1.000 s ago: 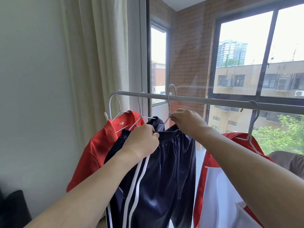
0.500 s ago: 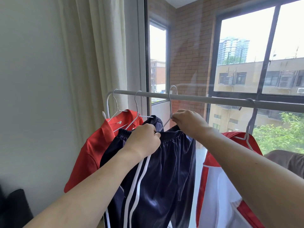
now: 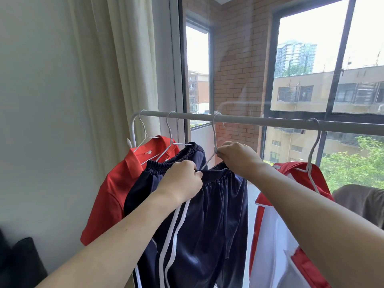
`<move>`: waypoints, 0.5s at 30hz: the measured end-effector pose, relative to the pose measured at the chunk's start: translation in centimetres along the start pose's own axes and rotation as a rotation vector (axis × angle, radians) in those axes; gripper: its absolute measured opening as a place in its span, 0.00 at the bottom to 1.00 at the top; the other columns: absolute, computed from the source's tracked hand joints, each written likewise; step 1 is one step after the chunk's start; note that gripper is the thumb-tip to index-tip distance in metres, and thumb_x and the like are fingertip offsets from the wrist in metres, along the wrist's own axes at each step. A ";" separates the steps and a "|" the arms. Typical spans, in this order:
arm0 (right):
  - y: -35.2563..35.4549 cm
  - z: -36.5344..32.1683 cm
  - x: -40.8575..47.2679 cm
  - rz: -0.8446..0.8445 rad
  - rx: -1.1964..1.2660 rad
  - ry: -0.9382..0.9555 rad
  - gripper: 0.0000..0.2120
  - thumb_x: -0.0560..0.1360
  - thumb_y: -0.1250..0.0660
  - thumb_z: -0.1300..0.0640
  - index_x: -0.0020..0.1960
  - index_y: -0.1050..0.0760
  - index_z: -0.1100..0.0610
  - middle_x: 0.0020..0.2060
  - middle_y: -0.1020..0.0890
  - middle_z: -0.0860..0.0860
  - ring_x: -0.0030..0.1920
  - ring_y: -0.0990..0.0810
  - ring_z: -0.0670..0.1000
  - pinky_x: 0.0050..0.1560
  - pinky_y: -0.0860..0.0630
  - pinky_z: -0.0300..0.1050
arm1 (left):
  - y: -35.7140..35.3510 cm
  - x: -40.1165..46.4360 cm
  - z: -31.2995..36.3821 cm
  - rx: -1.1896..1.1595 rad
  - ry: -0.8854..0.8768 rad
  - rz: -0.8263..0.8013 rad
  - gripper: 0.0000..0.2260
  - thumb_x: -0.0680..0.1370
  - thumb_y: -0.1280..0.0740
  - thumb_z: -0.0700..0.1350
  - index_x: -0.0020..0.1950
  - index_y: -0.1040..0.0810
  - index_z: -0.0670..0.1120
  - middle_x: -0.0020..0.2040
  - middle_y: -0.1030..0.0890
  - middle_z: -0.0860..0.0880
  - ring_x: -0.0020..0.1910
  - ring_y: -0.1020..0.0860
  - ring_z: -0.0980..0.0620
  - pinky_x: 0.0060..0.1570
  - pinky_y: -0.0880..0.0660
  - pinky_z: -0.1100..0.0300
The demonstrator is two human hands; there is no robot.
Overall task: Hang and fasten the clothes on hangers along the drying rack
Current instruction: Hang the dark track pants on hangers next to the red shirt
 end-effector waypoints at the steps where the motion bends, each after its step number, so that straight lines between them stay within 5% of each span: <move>1: -0.1 0.0 0.0 -0.001 -0.005 -0.002 0.11 0.81 0.41 0.59 0.50 0.20 0.55 0.47 0.20 0.49 0.42 0.19 0.54 0.44 0.20 0.52 | -0.1 0.0 0.0 -0.001 0.001 -0.002 0.11 0.81 0.37 0.48 0.46 0.22 0.43 0.43 0.19 0.46 0.46 0.22 0.42 0.43 0.30 0.57; 15: -0.3 -0.1 0.0 -0.023 0.013 -0.016 0.12 0.81 0.43 0.57 0.49 0.20 0.56 0.47 0.20 0.50 0.43 0.19 0.55 0.46 0.20 0.52 | -0.1 0.0 -0.5 -0.003 -0.013 -0.013 0.12 0.80 0.36 0.50 0.43 0.23 0.43 0.40 0.20 0.47 0.45 0.21 0.42 0.43 0.28 0.55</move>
Point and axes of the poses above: each hand's wrist, its own x-axis towards the middle knuckle, its own y-axis out of the back of the hand, z = x × y, the point moved 8 cm from there along x, towards the middle knuckle
